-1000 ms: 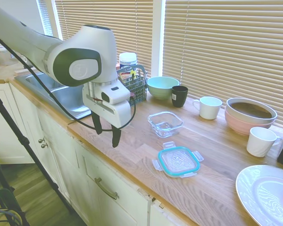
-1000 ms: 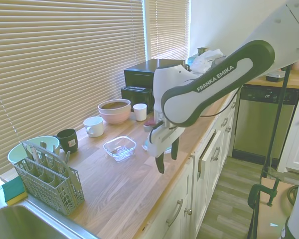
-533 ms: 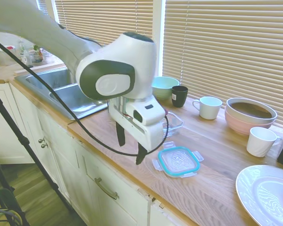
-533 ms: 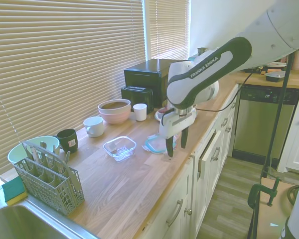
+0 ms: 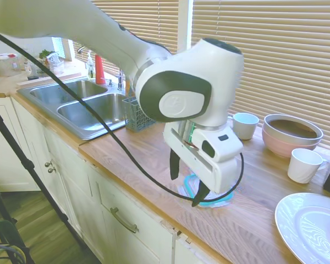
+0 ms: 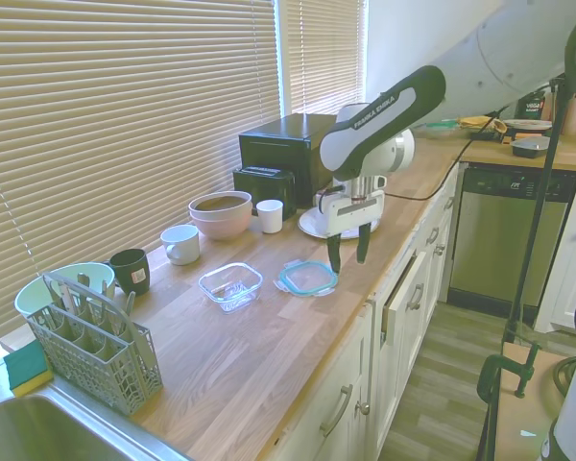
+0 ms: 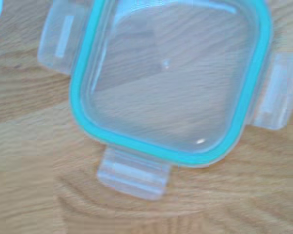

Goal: Cover the lid of the food container

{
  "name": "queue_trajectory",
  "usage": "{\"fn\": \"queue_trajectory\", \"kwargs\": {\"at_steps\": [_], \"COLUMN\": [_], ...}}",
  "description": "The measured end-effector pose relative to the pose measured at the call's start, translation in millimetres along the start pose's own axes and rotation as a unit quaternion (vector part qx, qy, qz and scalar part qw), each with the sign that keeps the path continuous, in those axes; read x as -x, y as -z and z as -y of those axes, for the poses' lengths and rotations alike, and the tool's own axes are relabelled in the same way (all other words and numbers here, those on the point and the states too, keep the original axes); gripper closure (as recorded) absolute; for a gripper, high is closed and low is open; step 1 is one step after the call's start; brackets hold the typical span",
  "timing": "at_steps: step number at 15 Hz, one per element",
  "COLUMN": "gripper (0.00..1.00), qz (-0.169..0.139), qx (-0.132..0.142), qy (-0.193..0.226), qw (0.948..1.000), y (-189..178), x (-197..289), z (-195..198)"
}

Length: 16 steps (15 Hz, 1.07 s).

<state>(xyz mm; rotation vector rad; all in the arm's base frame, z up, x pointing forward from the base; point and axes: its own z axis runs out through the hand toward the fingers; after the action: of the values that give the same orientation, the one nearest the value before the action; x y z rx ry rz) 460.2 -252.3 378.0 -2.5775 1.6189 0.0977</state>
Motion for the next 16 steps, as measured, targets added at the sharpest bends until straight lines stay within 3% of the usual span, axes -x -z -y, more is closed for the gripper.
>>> {"fn": "queue_trajectory", "kwargs": {"at_steps": [5,16], "gripper": [0.00,0.00], "qz": [0.005,0.018], "qx": [-0.013,-0.047], "qy": [-0.011,-0.030], "qw": [0.9998,0.9983], "y": [-6,-46], "x": [-41,-59], "z": [-1,16]}}
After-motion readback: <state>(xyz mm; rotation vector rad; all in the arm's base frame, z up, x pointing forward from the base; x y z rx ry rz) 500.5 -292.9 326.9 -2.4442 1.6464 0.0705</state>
